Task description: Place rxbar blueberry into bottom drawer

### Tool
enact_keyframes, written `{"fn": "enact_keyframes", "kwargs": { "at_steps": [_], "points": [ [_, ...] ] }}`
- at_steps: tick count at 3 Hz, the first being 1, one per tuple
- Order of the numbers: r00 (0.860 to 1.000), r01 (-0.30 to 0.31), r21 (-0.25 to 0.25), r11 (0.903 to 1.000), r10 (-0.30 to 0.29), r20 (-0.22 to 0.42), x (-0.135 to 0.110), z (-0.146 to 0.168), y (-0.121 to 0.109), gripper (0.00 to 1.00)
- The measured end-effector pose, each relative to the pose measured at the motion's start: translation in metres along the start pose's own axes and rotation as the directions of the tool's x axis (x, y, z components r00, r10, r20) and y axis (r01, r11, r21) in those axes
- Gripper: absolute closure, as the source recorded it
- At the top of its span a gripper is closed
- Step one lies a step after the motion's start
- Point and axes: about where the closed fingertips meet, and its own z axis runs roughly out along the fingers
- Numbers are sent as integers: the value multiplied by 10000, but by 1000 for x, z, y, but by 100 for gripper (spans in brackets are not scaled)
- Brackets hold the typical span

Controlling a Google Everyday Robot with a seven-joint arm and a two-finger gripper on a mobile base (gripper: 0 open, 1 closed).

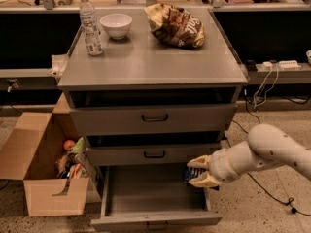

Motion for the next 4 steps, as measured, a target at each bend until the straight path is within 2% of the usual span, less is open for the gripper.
{"fn": "enact_keyframes", "kwargs": {
  "at_steps": [1, 2, 3, 4],
  "points": [
    [9958, -871, -854, 9925, 844, -344, 71, 71, 17, 100],
    [9960, -847, -836, 9929, 820, -348, 70, 70, 17, 100],
    [9854, -1433, -436, 9887, 1384, -991, 92, 91, 4, 100],
    [9664, -1669, -379, 9852, 1559, -2043, 131, 151, -26, 100]
  ]
}}
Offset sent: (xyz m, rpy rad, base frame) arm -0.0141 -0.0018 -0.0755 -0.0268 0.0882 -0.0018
